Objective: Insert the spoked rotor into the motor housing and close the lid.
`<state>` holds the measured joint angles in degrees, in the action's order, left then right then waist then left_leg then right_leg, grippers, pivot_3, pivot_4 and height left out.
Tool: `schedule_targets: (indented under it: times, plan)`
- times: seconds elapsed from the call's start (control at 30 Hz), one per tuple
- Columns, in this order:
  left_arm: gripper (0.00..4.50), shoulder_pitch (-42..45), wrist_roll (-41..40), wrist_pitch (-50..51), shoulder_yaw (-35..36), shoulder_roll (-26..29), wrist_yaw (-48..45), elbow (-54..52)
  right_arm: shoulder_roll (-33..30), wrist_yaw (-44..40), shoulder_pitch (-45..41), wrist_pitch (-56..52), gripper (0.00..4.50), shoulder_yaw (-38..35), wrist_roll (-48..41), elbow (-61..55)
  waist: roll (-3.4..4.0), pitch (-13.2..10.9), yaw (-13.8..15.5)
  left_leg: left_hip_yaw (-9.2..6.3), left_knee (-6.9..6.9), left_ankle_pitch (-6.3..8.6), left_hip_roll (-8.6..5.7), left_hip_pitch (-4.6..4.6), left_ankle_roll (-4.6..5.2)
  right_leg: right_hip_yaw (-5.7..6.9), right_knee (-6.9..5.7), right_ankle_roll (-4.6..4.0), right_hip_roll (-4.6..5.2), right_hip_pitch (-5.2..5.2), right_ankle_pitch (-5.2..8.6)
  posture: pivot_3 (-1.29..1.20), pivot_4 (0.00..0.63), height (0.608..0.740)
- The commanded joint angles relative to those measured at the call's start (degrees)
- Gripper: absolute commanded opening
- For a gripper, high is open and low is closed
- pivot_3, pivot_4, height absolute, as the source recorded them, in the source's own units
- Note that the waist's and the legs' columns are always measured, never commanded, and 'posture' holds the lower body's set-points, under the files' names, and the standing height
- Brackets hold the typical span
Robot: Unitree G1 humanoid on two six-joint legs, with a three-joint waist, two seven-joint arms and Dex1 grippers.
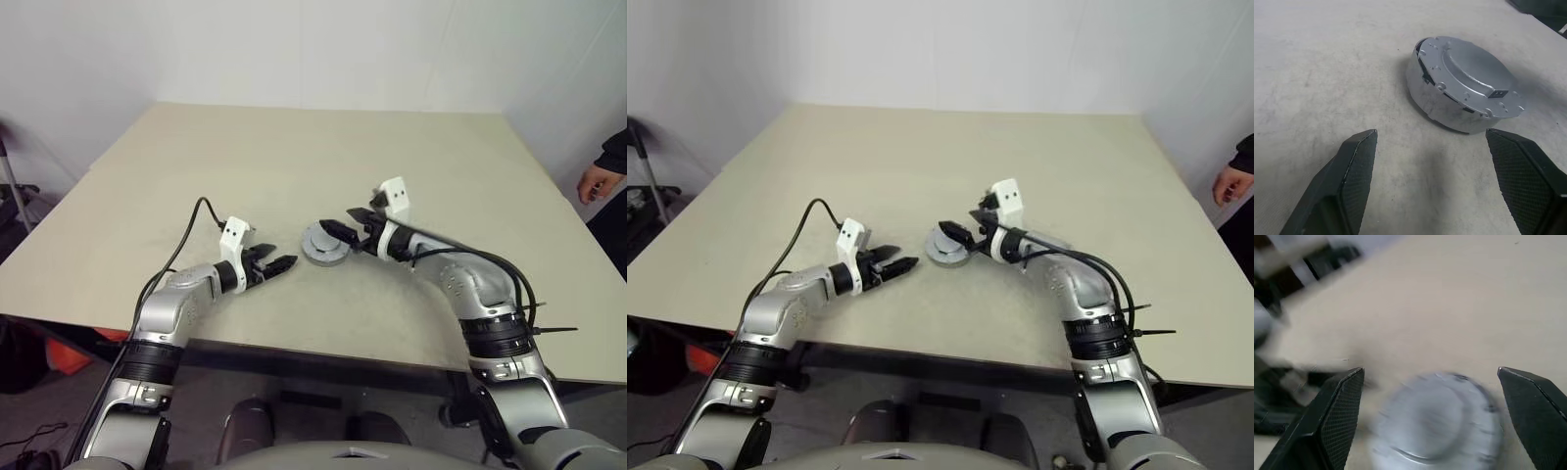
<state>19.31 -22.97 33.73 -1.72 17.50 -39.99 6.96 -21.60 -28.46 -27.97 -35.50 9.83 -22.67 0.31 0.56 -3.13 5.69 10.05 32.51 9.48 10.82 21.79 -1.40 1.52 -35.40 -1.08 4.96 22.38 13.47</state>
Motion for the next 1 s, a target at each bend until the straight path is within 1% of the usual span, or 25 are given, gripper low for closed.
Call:
schedule_targets:
  times: [0.03,0.23,0.43,0.57,0.67,0.73,0.9,1.0]
  plan:
    - [3.74,0.8,-0.4,-0.9,1.1,0.1,-0.1,-0.9,0.8,-3.1,-1.0,9.4,4.47,2.8,5.9,3.7,0.0,0.0,-0.1,0.0,0.01,0.0,0.0,0.0,0.0,0.0,0.0,-0.01,0.0,0.0,0.0,0.0,0.0,0.74]
    - [3.74,0.0,-1.0,-0.3,1.4,0.1,0.2,-2.3,3.5,-5.1,-2.2,14.2,4.47,3.4,9.9,9.6,0.0,0.0,-0.2,0.0,0.27,0.13,0.02,0.11,0.23,0.0,-0.04,-0.03,0.0,-0.01,-0.01,0.0,0.0,0.74]
    - [3.74,-0.3,-1.1,-0.2,1.6,0.4,0.3,-2.7,5.2,-6.2,-1.3,14.3,4.47,4.0,12.2,9.7,-0.01,0.0,-0.2,0.0,0.46,0.25,0.05,0.13,0.43,0.0,-0.07,-0.04,0.0,-0.06,-0.01,0.0,0.0,0.74]
    - [3.74,-0.4,-1.0,-0.1,1.6,0.3,0.6,-2.9,6.1,-5.9,-0.7,14.1,4.47,4.3,14.4,12.0,-0.01,0.0,-0.2,-0.01,0.49,0.25,0.05,0.1,0.44,-0.01,-0.11,-0.04,0.0,-0.08,-0.01,0.0,0.0,0.74]
    - [3.74,-0.4,-0.9,-0.1,1.5,0.4,0.8,-3.0,6.0,-5.4,-0.6,15.0,3.85,4.6,16.5,14.3,-0.02,0.0,-0.2,0.0,0.5,0.25,0.05,0.03,0.43,-0.02,-0.13,-0.04,0.01,-0.13,-0.01,0.0,0.0,0.74]
    - [3.74,-0.1,-0.8,-0.2,1.6,0.5,0.9,-2.7,6.4,-5.2,-0.7,14.9,3.24,4.0,16.5,14.8,-0.03,0.0,-0.2,0.0,0.5,0.26,0.05,-0.09,0.43,-0.02,-0.12,-0.04,0.0,-0.24,-0.01,0.0,0.0,0.74]
    - [3.74,0.2,-0.8,-0.3,1.7,0.6,1.0,-2.3,6.9,-5.1,-1.3,14.5,3.2,2.9,16.2,14.7,-0.03,0.0,-0.3,-0.01,0.5,0.26,0.06,-0.2,0.43,-0.02,-0.13,-0.04,0.01,-0.35,-0.01,0.0,0.0,0.74]
    - [3.74,0.2,-0.8,-0.4,1.5,0.3,1.1,-2.2,8.7,-3.8,-3.4,11.0,3.2,-0.8,13.2,14.3,-0.03,0.0,-0.3,-0.01,0.5,0.25,0.06,-0.22,0.43,-0.03,-0.15,-0.04,0.01,-0.36,-0.01,0.0,0.0,0.74]
